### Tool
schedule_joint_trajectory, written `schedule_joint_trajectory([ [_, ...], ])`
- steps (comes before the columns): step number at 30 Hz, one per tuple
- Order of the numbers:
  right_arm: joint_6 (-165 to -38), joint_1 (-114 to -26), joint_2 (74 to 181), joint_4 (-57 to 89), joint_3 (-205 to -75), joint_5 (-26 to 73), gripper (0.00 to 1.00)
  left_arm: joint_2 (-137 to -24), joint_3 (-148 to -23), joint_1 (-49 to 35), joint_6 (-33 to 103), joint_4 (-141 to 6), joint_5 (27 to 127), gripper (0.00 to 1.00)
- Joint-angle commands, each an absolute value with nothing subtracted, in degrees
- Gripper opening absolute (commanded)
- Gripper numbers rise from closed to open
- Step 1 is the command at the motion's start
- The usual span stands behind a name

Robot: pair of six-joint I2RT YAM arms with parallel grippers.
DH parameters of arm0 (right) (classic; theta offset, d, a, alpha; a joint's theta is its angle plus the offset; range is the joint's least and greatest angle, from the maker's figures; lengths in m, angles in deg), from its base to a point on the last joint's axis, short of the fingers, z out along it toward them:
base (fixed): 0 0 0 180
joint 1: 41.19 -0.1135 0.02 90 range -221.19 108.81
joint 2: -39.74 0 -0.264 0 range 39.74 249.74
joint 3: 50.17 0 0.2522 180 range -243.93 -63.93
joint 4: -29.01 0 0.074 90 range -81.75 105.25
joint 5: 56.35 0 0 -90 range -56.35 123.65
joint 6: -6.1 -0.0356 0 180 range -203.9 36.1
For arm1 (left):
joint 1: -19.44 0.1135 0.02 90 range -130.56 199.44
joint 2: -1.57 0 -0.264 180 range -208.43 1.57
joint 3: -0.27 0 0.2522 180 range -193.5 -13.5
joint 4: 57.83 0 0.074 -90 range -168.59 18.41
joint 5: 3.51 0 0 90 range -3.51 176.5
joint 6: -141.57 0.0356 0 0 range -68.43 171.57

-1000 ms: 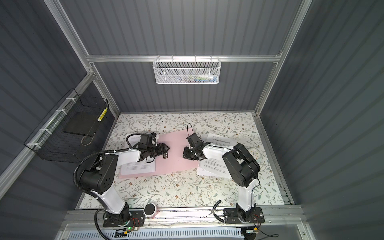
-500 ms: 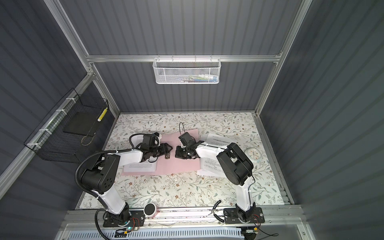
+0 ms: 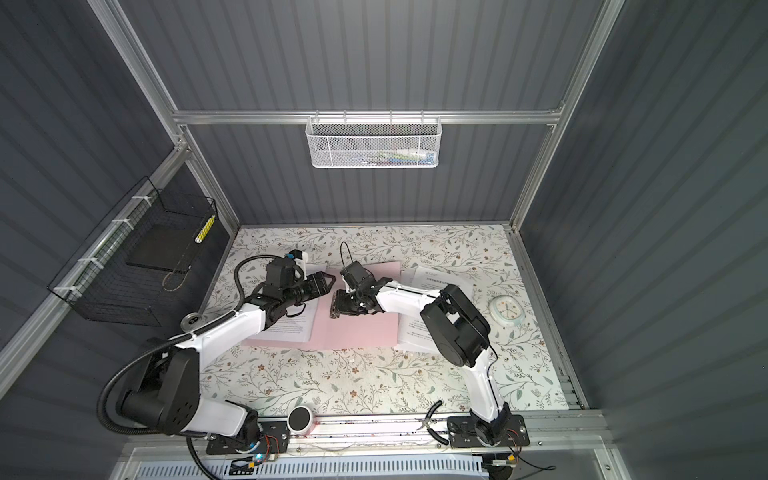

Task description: Put the files into the folder

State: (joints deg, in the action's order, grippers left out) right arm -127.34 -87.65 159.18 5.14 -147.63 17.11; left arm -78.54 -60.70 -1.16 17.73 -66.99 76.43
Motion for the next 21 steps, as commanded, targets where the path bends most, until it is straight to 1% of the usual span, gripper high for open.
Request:
schedule_joint_trajectory([
  [1, -127.31, -88.28, 160.65, 3.23, -150.11, 16.68, 0.11, -72.77, -57.34, -1.48, 19.76, -75.19, 81.67, 0.69],
  [6, -127.41, -88.72, 162.38, 1.73, -152.06, 16.56, 0.10, -63.56, -52.33, -1.31, 21.15, -81.31, 85.95, 0.67],
  [10, -127.58, -89.09, 163.28, 1.67, -152.41, 16.51, 0.15, -59.93, -47.09, 0.19, 21.04, -81.88, 86.52, 0.67],
  [13, -127.90, -89.27, 163.99, 1.66, -152.74, 16.55, 0.17, -58.33, -43.76, 1.77, 20.37, -80.79, 86.10, 0.66],
  [21, -127.54, -89.62, 165.84, 0.22, -154.98, 16.55, 0.17, -58.47, -38.87, 6.39, 20.09, -78.26, 83.32, 0.59],
])
